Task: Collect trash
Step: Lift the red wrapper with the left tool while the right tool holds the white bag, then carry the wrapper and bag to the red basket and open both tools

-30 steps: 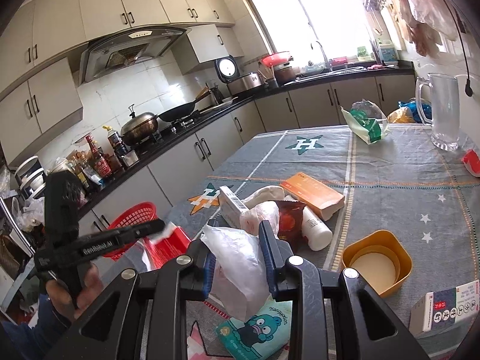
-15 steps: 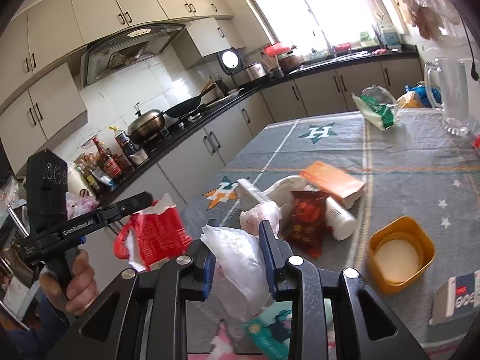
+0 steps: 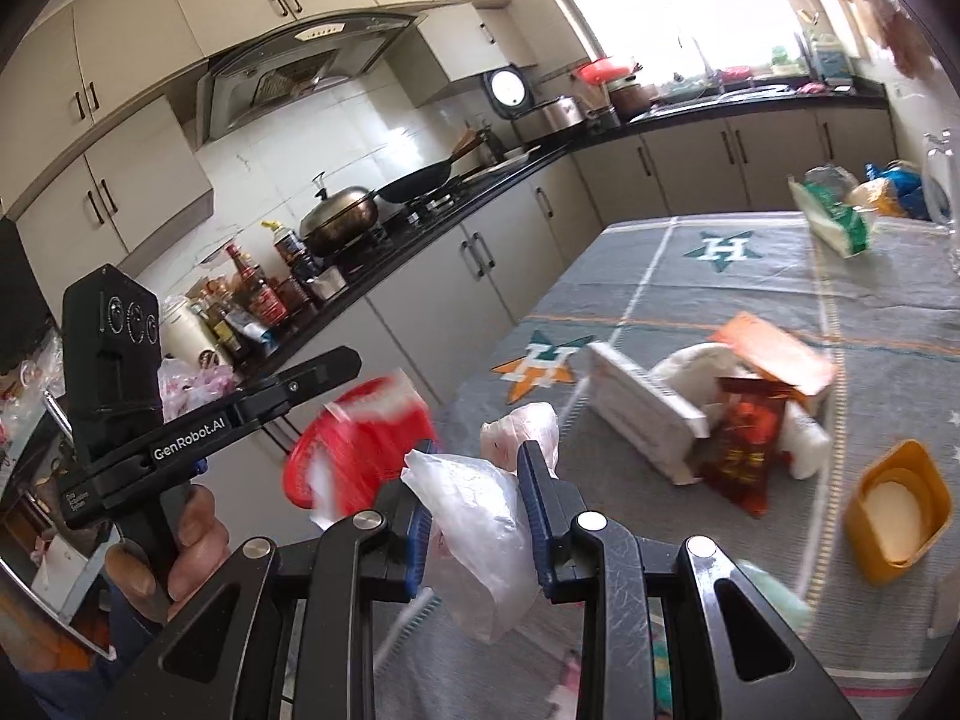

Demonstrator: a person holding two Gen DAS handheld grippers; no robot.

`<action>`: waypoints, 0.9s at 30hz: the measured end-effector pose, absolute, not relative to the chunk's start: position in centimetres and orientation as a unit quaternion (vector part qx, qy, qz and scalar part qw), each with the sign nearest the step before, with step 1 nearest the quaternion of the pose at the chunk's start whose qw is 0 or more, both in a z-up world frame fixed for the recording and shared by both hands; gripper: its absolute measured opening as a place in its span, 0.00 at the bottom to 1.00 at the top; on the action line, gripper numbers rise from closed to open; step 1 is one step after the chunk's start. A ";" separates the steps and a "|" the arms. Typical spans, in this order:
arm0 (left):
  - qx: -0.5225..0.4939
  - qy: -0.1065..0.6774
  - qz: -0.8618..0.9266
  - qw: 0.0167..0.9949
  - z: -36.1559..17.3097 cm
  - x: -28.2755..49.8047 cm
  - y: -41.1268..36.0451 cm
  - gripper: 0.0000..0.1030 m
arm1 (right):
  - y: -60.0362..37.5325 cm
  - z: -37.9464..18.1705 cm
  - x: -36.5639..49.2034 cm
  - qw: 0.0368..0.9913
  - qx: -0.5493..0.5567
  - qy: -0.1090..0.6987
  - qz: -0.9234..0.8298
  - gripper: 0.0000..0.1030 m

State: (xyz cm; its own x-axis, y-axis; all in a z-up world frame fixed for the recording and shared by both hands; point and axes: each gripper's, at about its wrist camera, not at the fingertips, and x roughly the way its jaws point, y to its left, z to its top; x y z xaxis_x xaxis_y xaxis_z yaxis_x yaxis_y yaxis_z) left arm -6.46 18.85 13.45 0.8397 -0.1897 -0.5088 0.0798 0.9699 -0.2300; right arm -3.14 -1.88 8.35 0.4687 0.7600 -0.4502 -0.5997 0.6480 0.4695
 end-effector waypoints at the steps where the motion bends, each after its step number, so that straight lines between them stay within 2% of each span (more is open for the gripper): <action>1: -0.101 0.272 -0.066 0.955 13.6 -6.6 19.3 0.00 | -1.1 8.3 -2.9 0.843 0.125 0.329 0.407 0.29; 7: -0.100 0.274 -0.042 0.955 13.8 -7.1 22.8 0.00 | 2.9 8.2 -1.8 0.829 0.125 0.345 0.423 0.29; 10: -0.084 0.313 -0.068 0.943 12.5 -7.0 23.4 0.00 | 3.6 8.1 -1.7 0.832 0.124 0.342 0.419 0.29; 11: -0.080 0.335 -0.075 0.936 11.7 -7.0 23.5 0.05 | 3.6 8.2 -1.8 0.835 0.122 0.339 0.416 0.29; 12: -0.085 0.355 -0.076 0.928 10.9 -7.0 23.6 0.21 | 3.4 8.3 -1.7 0.838 0.121 0.337 0.412 0.29; 13: -0.096 0.368 -0.076 0.922 10.2 -7.1 23.8 0.31 | 3.2 8.4 -1.7 0.839 0.122 0.336 0.410 0.29; 14: -0.115 0.386 -0.075 0.912 9.2 -7.1 24.0 0.52 | 2.9 8.5 -1.7 0.842 0.124 0.334 0.406 0.29; 15: -0.135 0.407 -0.069 0.901 8.2 -6.9 24.2 0.56 | 2.7 8.5 -1.7 0.843 0.125 0.332 0.403 0.29; 20: -0.166 0.462 -0.051 0.870 4.6 -5.7 23.3 0.54 | 2.0 8.6 -1.7 0.847 0.127 0.330 0.398 0.29; 23: -0.167 0.485 -0.047 0.857 2.9 -4.6 22.0 0.05 | 1.8 8.4 -1.8 0.845 0.130 0.332 0.399 0.29; 27: -0.165 0.477 -0.038 0.862 2.4 -4.1 21.4 0.04 | 1.3 8.3 -2.0 0.845 0.132 0.331 0.399 0.29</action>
